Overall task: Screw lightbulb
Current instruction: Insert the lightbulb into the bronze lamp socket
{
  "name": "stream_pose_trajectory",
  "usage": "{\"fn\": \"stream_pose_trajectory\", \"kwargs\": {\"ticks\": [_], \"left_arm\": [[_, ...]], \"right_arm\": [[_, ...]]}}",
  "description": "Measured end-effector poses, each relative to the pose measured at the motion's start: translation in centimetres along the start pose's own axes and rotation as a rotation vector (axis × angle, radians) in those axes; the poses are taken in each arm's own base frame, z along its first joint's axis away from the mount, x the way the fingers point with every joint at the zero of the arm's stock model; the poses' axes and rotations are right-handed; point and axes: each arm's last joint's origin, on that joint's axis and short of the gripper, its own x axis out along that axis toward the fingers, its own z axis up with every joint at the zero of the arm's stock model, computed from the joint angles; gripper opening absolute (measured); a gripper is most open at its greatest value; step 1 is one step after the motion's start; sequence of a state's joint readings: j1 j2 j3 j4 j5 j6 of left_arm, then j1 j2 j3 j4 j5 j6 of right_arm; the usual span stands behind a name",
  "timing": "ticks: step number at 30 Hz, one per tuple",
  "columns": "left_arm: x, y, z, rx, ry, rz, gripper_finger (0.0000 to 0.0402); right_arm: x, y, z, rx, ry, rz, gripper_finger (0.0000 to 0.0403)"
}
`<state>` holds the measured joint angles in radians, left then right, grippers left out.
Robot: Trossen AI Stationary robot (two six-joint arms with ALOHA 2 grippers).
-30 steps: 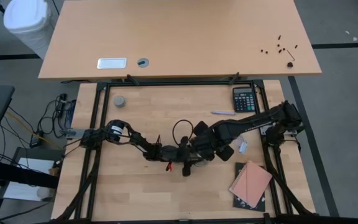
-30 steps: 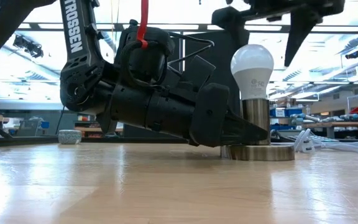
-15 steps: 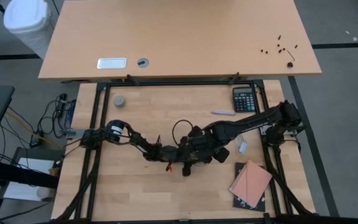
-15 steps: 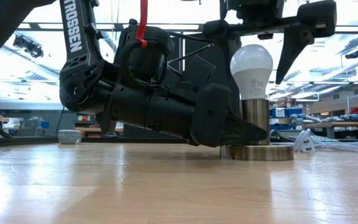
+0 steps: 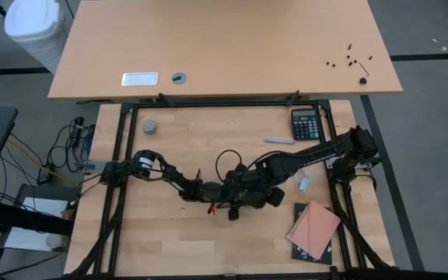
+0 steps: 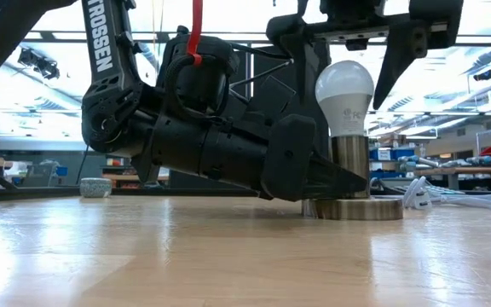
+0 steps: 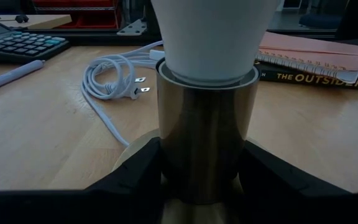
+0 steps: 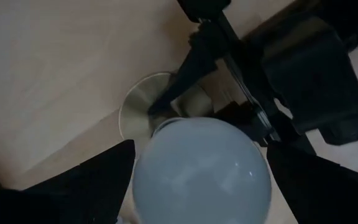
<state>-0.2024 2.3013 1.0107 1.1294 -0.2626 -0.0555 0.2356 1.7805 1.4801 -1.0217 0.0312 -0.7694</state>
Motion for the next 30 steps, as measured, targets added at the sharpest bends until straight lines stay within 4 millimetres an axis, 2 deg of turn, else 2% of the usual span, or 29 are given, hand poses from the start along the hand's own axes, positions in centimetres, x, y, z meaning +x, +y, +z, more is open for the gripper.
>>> {"fn": "stream_pose_trajectory", "kwargs": {"ticks": [9, 15, 30], "left_arm": [[0.0, 0.0, 0.0, 0.000, -0.001, 0.000, 0.0193], [0.0, 0.0, 0.0, -0.001, -0.001, 0.000, 0.0193], [0.0, 0.0, 0.0, -0.001, -0.002, 0.000, 0.0193]], "right_arm": [[0.0, -0.2, 0.0, 0.010, -0.009, -0.009, 0.0374], [1.7, 0.3, -0.4, -0.012, 0.009, -0.022, 0.0374], [1.8, -0.5, -0.8, 0.046, -0.062, 0.008, 0.0373]]}}
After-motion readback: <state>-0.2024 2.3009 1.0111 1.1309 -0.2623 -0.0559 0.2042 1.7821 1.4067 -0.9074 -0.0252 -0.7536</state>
